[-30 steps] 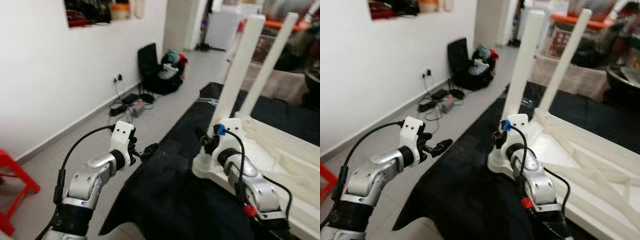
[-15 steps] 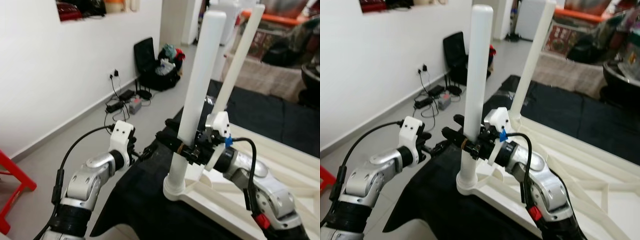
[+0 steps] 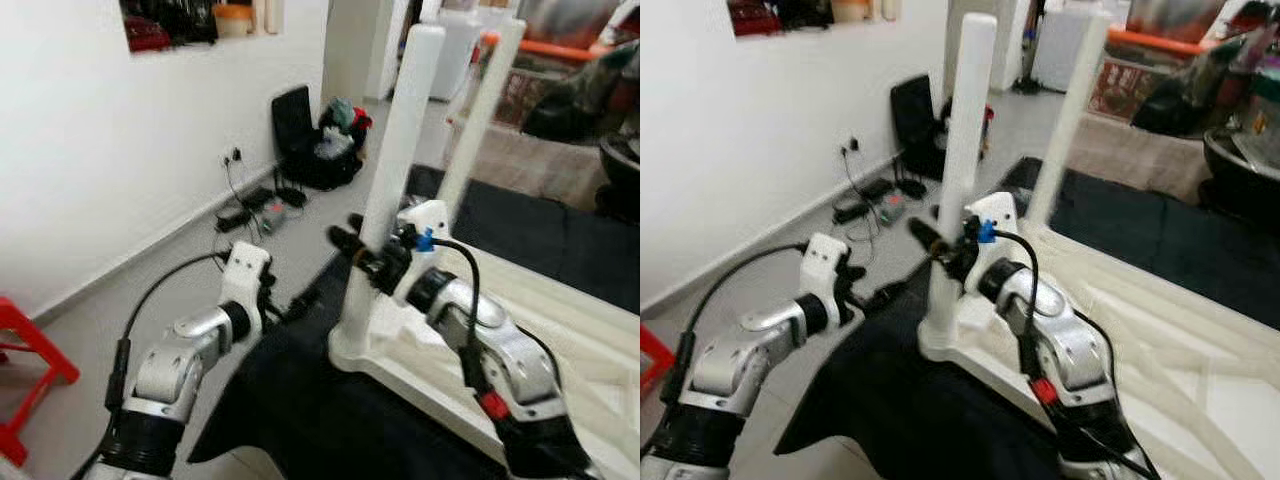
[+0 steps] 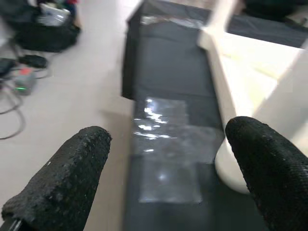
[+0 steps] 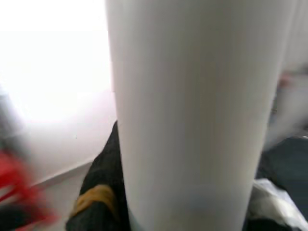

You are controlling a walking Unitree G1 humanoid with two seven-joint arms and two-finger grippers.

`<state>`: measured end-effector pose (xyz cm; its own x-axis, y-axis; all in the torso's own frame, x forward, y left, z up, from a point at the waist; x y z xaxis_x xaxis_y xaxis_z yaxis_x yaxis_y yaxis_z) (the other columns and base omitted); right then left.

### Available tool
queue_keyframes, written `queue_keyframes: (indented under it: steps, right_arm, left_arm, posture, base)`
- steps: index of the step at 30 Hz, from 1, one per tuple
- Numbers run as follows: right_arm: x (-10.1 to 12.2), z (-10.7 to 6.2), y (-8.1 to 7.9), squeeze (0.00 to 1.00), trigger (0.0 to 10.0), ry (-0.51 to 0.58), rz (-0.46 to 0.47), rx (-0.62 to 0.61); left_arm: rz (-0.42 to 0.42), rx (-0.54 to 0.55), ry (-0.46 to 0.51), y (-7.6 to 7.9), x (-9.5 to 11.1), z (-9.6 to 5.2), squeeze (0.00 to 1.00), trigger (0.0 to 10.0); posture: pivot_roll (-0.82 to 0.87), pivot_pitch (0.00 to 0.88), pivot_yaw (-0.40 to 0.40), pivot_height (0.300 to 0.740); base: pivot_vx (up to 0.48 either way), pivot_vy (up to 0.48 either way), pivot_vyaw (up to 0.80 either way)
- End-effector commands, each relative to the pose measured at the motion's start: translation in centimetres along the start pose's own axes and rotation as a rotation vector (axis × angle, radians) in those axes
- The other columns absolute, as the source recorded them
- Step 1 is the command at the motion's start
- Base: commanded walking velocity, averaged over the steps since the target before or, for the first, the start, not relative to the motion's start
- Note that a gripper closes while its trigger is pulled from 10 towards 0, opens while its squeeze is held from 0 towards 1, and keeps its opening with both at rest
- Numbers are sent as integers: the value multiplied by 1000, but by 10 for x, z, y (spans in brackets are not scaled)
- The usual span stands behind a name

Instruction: Building children table

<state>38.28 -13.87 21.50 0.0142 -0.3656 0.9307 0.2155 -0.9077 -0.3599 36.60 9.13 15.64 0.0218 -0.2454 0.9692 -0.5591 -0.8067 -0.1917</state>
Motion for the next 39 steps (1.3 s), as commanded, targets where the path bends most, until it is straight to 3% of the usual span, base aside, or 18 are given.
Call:
queue_keyframes:
  steps: [1, 10, 11, 13, 14, 15, 16, 18, 19, 20, 28, 32, 33, 34, 35, 36, 37, 39]
  right_arm:
    - [-36, -33, 99, 0, 0, -78, 44, -573]
    - [-32, -40, 90, 0, 0, -55, 6, -564]
    - [-30, -33, 75, 0, 10000, -46, 40, -469]
    - [-24, -23, 47, 0, 10000, -24, 103, -283]
    - [-24, -23, 47, 0, 10000, -24, 103, -283]
    - [-21, -19, 35, 1000, 10000, -12, 130, -225]
    - [-21, -19, 35, 1000, 10000, -12, 130, -225]
    - [-8, -17, -1, 1000, 10000, -1, 155, 0]
    - [-8, -17, -1, 1000, 10000, -1, 155, 0]
    - [0, -17, -12, 0, 10000, 13, 135, 80]
    - [14, -36, -54, 0, 10000, -5, -47, 501]
    - [13, -37, -56, 0, 10000, -15, -67, 530]
    - [12, -38, -59, 0, 8863, -24, -73, 559]
    - [12, -38, -59, 0, 8863, -24, -73, 559]
    - [11, -39, -62, 0, 3216, -35, -68, 593]
    - [11, -39, -62, 0, 3216, -35, -68, 593]
    - [9, -43, -66, 0, 0, -43, -59, 641]
    - [9, -48, -69, 0, 0, -48, -43, 679]
  left_arm:
    - [11, 9, -19, -3, -5, -3, 0, 10000]
    - [24, 7, -15, -6, -1, -1, 0, 10000]
    - [25, 6, -14, -5, 0, -1, 0, 10000]
    - [26, 5, -13, -5, 0, -1, 0, 10000]
    - [26, 5, -13, -5, 0, -1, 0, 10000]
    - [25, 4, -12, -5, 0, -1, 0, 10000]
    - [25, 4, -12, -5, 0, -1, 0, 10000]
    - [22, 4, -10, -6, 0, -2, 0, 10000]
    - [22, 4, -10, -6, 0, -2, 0, 10000]
    - [21, 2, -9, -5, 0, -2, 0, 10000]
    - [19, -128, 12, 19, -1, -7, 0, 10000]
    - [22, -158, 8, 24, -2, -8, 0, 10000]
    - [24, -185, 5, 29, -4, -10, 0, 10000]
    - [24, -185, 5, 29, -4, -10, 0, 10000]
    - [28, -199, 4, 32, -5, -12, 0, 10000]
    - [28, -199, 4, 32, -5, -12, 0, 10000]
    - [30, -200, 2, 33, -6, -13, 0, 10000]
    - [31, -198, 0, 33, -6, -13, 0, 10000]
  posture:
    - [120, 0, -78, 740]
    - [115, 0, -70, 740]
    - [114, 0, -65, 740]
    - [114, 0, -68, 740]
    - [114, 0, -68, 740]
    - [114, 0, -68, 740]
    - [114, 0, -68, 740]
    - [116, 0, -73, 740]
    - [116, 0, -73, 740]
    - [114, 0, -73, 740]
    - [119, 0, -84, 740]
    - [119, 0, -83, 740]
    - [121, 0, -87, 740]
    - [121, 0, -87, 740]
    - [121, 0, -87, 740]
    - [121, 0, -87, 740]
    - [127, 0, -93, 740]
    - [127, 0, -92, 740]
  base:
    - [0, 0, 0]
    - [0, 0, 0]
    - [0, 0, 0]
    - [0, 0, 0]
    - [0, 0, 0]
    - [0, 0, 0]
    - [0, 0, 0]
    - [0, 0, 0]
    - [0, 0, 0]
    - [0, 0, 0]
    - [0, 0, 0]
    - [0, 0, 0]
    - [0, 0, 0]
    - [0, 0, 0]
    - [0, 0, 0]
    - [0, 0, 0]
    - [0, 0, 0]
    - [0, 0, 0]
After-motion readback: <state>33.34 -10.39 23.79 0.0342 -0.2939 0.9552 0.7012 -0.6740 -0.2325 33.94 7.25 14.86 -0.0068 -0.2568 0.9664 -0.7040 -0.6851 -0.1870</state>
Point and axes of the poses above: a point about 5 cm out from each wrist's last joint towards the gripper, its own z axis pointing out of the wrist towards the gripper, its own x axis along the axis of the wrist's last joint, y = z × x, the point moved 5 cm from there along z, pointing out of the wrist towards the gripper, and after that the axes turned 15 degrees about z, right-handed, at the moved point
